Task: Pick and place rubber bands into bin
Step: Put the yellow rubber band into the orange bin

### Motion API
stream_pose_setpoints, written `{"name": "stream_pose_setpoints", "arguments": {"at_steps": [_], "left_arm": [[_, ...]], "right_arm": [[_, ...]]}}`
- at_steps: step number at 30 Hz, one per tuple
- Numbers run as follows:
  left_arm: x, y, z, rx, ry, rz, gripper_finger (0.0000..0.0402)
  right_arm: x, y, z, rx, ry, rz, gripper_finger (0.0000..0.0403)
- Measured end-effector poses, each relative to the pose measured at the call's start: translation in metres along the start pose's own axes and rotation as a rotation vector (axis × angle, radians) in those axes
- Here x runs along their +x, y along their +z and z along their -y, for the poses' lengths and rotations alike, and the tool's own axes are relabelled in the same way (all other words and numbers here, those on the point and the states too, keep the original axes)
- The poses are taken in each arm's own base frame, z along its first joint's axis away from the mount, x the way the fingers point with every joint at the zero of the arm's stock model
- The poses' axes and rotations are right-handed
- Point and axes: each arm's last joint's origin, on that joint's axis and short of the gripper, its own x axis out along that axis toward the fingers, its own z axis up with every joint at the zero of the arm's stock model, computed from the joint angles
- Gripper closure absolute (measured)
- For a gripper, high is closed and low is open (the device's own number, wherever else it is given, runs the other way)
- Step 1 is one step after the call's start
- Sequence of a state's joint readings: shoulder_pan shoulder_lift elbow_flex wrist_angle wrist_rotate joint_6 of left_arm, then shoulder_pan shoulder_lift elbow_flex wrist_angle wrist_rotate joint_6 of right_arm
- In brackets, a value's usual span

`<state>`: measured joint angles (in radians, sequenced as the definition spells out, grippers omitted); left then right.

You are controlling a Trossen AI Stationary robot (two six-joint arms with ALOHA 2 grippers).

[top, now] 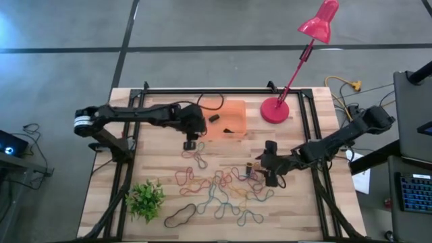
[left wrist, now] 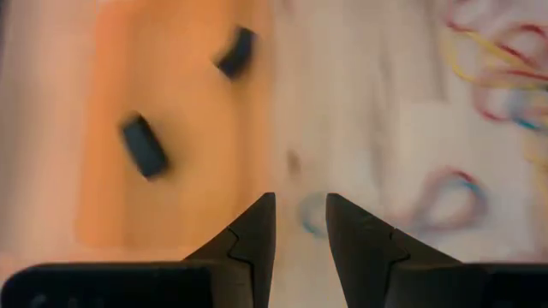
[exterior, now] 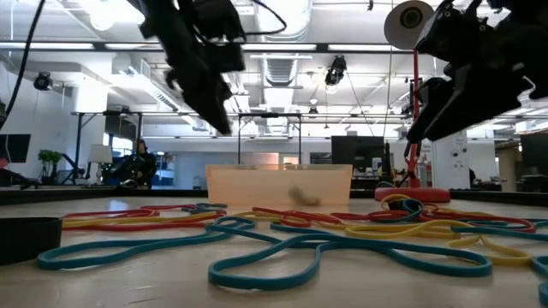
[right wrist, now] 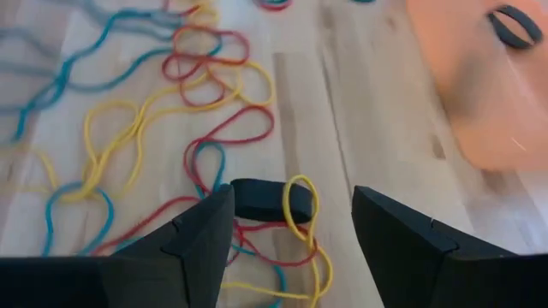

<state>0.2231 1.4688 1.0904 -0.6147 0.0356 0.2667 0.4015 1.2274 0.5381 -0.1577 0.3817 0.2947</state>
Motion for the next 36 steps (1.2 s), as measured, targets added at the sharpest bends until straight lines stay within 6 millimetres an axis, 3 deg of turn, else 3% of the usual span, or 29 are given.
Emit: {"name": "stream_pose_setpoints", "arguments": {"at_steps": [8, 18, 29, 36], "left_arm": [[-0.037, -0.010, 0.040, 0.004, -0.101, -0.011, 0.0312], [-0.059, -0.018, 0.057, 0.028, -0.112, 0.126, 0.0312], [-0.046, -0.032, 0.059, 0.009, -0.113, 0.090, 0.0312], [-0.041, -0.035, 0.060, 0.007, -0.115, 0.078, 0.0312]], "right_arm": [[0.021, -0.008, -0.004, -0.119, -0.064, -0.076, 0.0179], [0.046, -0.017, -0.008, -0.118, -0.096, -0.158, 0.0189], [0.060, -0.015, -0.009, -0.112, -0.110, -0.179, 0.0240], [0.059, -0.014, -0.008, -0.118, -0.113, -0.183, 0.0325]]}}
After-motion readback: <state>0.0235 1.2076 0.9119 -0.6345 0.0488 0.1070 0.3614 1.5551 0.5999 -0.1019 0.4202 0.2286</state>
